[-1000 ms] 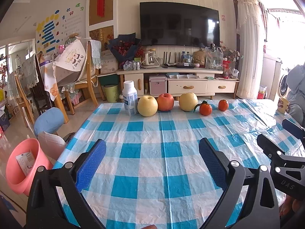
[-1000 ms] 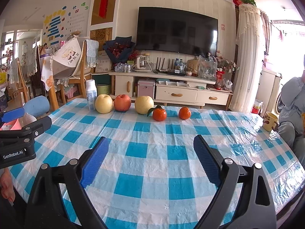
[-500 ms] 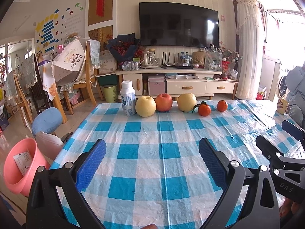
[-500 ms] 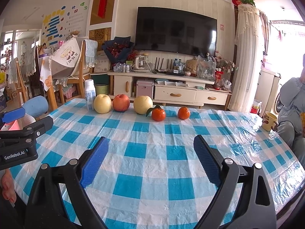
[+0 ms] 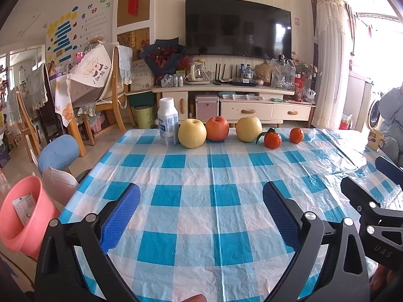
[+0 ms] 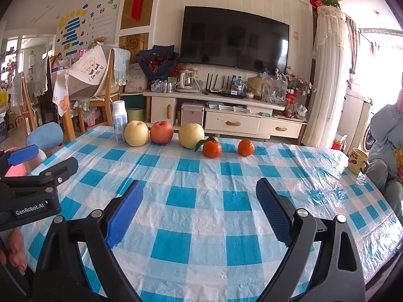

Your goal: Collect trash

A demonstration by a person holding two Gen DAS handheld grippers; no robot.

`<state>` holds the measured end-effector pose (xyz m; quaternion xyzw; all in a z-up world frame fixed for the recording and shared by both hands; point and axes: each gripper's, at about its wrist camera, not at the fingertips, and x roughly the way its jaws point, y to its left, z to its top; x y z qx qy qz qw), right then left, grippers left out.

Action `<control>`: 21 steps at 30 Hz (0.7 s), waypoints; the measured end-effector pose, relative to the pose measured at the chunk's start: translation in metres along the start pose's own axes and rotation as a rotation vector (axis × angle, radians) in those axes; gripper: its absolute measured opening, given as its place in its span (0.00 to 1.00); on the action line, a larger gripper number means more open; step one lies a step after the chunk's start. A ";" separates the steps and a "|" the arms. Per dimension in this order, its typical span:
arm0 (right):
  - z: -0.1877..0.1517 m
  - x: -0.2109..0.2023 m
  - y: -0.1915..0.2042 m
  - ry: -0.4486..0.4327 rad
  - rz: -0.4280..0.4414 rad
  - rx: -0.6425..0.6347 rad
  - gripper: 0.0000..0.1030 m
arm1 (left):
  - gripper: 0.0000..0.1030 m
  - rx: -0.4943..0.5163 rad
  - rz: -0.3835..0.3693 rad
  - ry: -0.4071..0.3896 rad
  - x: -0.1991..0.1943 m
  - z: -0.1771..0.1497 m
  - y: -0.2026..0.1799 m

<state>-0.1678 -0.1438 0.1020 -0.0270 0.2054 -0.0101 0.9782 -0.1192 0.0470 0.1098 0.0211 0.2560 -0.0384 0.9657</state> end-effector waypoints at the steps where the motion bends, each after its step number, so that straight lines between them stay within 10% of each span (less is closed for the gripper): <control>1: 0.000 0.001 0.000 0.001 0.002 0.001 0.89 | 0.94 -0.002 -0.002 0.002 0.002 -0.001 0.001; 21: -0.001 0.041 -0.001 0.079 0.056 0.065 0.89 | 0.94 0.000 0.015 0.069 0.043 -0.012 0.005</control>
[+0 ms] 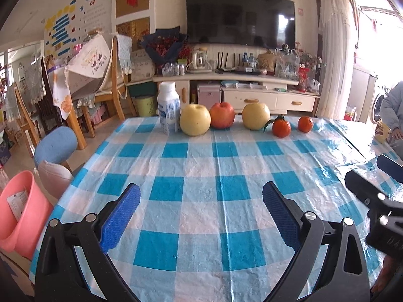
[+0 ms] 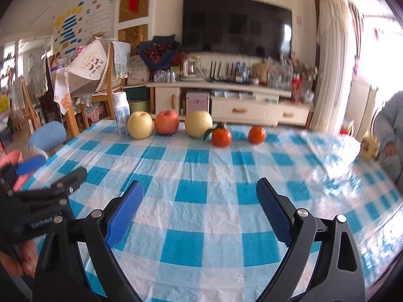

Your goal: Collect trash

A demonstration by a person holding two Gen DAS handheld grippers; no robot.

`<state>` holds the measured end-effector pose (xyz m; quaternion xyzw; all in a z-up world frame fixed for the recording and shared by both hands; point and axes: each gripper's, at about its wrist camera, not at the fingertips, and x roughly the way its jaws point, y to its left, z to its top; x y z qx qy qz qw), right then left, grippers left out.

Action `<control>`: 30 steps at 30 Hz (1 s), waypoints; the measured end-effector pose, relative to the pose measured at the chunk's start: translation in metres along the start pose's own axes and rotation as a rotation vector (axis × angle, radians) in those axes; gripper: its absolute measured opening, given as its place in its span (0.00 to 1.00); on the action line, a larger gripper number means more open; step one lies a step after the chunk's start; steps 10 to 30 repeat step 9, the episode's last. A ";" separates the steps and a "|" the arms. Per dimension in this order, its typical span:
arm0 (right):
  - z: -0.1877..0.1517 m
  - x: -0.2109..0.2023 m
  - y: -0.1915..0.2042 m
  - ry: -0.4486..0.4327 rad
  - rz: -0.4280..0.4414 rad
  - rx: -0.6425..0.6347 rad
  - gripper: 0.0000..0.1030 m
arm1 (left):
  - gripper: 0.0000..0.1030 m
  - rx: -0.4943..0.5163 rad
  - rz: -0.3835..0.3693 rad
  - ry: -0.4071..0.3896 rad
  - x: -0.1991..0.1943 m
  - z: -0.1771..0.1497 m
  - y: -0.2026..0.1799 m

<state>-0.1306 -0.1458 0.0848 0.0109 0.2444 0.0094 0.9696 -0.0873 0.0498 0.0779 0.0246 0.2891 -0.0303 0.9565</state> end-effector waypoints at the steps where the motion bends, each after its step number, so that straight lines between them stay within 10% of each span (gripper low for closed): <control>1: 0.001 0.008 -0.006 0.024 0.011 0.035 0.89 | 0.94 -0.002 0.006 0.019 0.008 -0.001 0.000; 9: -0.010 0.089 -0.026 0.252 -0.024 0.093 0.89 | 0.94 -0.013 0.053 0.187 0.071 -0.013 -0.007; 30: -0.010 0.089 -0.026 0.252 -0.024 0.093 0.89 | 0.94 -0.013 0.053 0.187 0.071 -0.013 -0.007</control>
